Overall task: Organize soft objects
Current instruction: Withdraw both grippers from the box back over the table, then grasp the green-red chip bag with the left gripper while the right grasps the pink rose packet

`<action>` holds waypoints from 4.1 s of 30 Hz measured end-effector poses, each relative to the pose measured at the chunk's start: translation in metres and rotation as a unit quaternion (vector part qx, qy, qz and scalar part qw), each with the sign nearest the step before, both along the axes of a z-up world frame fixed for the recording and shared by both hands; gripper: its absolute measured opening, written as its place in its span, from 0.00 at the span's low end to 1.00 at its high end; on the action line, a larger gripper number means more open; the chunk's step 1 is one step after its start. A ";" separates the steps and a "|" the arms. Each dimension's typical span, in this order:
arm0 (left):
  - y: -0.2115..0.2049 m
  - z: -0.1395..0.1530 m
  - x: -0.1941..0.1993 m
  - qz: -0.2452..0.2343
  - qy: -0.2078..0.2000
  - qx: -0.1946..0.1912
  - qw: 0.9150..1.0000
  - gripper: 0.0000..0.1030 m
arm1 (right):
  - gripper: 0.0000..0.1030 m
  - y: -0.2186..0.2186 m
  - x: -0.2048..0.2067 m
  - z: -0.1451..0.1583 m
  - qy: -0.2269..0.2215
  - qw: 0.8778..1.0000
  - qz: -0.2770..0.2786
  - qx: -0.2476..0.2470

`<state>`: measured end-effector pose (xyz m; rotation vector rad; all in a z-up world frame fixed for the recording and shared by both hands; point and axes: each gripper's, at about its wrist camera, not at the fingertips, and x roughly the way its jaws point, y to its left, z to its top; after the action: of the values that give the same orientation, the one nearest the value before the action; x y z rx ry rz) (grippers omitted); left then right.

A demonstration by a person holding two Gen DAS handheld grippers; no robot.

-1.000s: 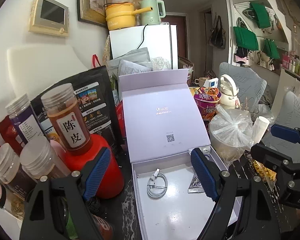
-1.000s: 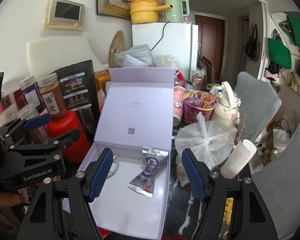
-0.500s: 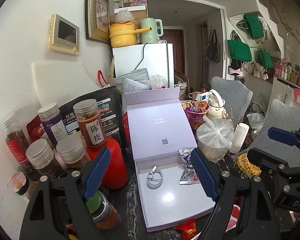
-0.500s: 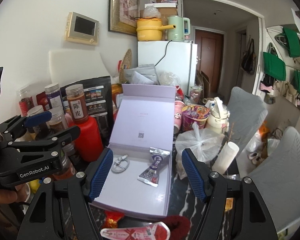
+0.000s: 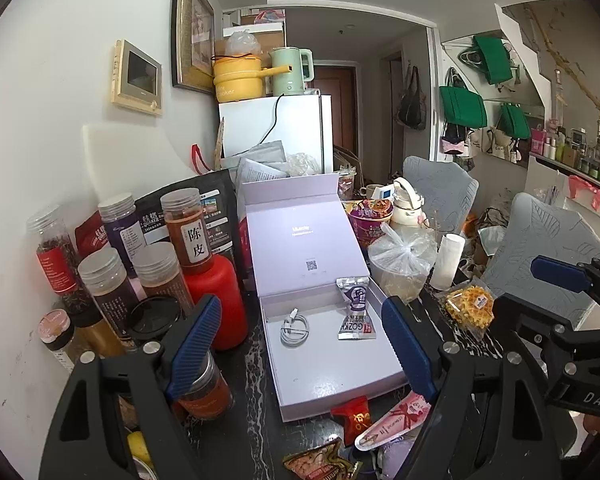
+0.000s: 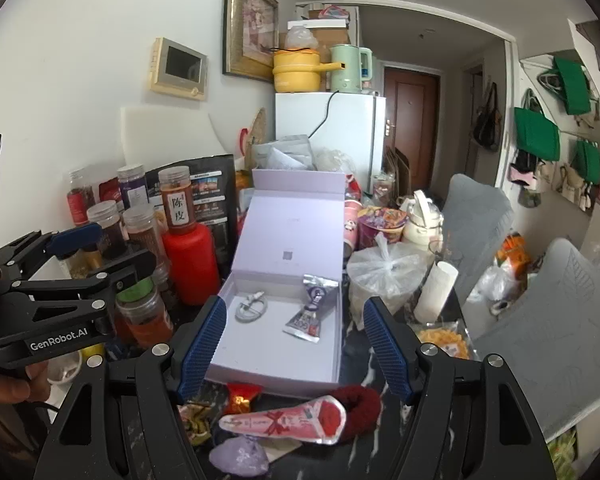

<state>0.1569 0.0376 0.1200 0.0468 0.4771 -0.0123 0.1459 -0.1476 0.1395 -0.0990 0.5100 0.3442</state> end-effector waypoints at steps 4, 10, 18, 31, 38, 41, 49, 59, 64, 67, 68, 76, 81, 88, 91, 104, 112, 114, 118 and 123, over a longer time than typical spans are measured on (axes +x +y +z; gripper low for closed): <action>0.001 -0.007 -0.012 -0.011 0.010 -0.004 1.000 0.80 | 0.70 -0.005 -0.013 -0.006 0.005 1.000 -0.007 -0.003; 0.002 -0.020 -0.029 -0.009 0.020 0.007 1.000 0.80 | 0.70 -0.005 -0.029 -0.023 0.016 1.000 -0.014 -0.002; 0.002 -0.043 -0.047 -0.027 0.047 -0.003 0.999 0.80 | 0.73 0.000 -0.047 -0.048 0.025 0.999 -0.023 -0.012; 0.004 -0.079 -0.071 -0.041 0.073 -0.017 0.996 0.80 | 0.76 0.004 -0.073 -0.088 0.050 0.999 -0.015 -0.010; 0.006 -0.108 -0.069 -0.044 0.105 -0.037 0.993 0.80 | 0.76 0.004 -0.077 -0.111 0.068 0.998 -0.005 -0.008; 0.007 -0.120 -0.067 -0.042 0.116 -0.040 0.992 0.80 | 0.76 0.002 -0.075 -0.122 0.084 0.996 -0.002 -0.001; 0.000 -0.149 -0.062 -0.048 0.148 -0.037 0.987 0.80 | 0.76 -0.001 -0.070 -0.152 0.108 0.994 -0.006 0.011; 0.000 -0.187 -0.039 -0.049 0.204 -0.051 0.977 0.80 | 0.76 -0.007 -0.054 -0.168 0.127 0.991 -0.007 0.035; -0.001 -0.203 -0.028 -0.048 0.224 -0.056 0.972 0.80 | 0.76 -0.014 -0.043 -0.169 0.133 0.989 -0.008 0.063; -0.003 -0.209 -0.021 -0.051 0.229 -0.051 0.971 0.80 | 0.76 -0.015 -0.035 -0.171 0.141 0.987 -0.010 0.071; -0.004 -0.211 -0.019 -0.052 0.230 -0.050 0.970 0.80 | 0.76 -0.015 -0.032 -0.172 0.144 0.987 -0.011 0.072; -0.009 -0.225 0.001 -0.048 0.242 -0.034 0.968 0.80 | 0.76 -0.021 -0.004 -0.183 0.173 0.979 -0.020 0.108; -0.007 -0.229 0.009 -0.047 0.243 -0.041 0.968 0.80 | 0.76 -0.022 0.011 -0.189 0.194 0.971 -0.017 0.139; -0.004 -0.229 0.012 -0.046 0.239 -0.050 0.969 0.80 | 0.71 -0.022 0.032 -0.200 0.221 0.958 -0.012 0.184; -0.002 -0.229 0.013 -0.046 0.234 -0.060 0.969 0.73 | 0.64 -0.021 0.043 -0.206 0.234 0.950 -0.013 0.206; 0.009 -0.227 0.017 -0.048 0.215 -0.086 0.972 0.52 | 0.18 -0.020 0.059 -0.216 0.223 0.946 -0.025 0.233; 0.014 -0.222 0.010 -0.044 0.211 -0.097 0.972 0.52 | 0.12 -0.019 0.049 -0.200 0.201 0.950 -0.015 0.237; 0.016 -0.219 0.008 -0.043 0.208 -0.101 0.972 0.52 | 0.11 -0.018 0.045 -0.195 0.195 0.952 -0.010 0.236; 0.018 -0.211 -0.001 -0.040 0.198 -0.099 0.974 0.52 | 0.11 -0.016 0.034 -0.187 0.185 0.954 -0.003 0.238; 0.018 -0.198 -0.017 -0.039 0.183 -0.095 0.978 0.52 | 0.10 -0.018 0.017 -0.178 0.177 0.955 0.003 0.238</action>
<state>0.1396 0.0558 -0.0782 -0.1273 0.8398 -0.1452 0.1632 -0.1652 -0.0381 0.4370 0.7663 0.4870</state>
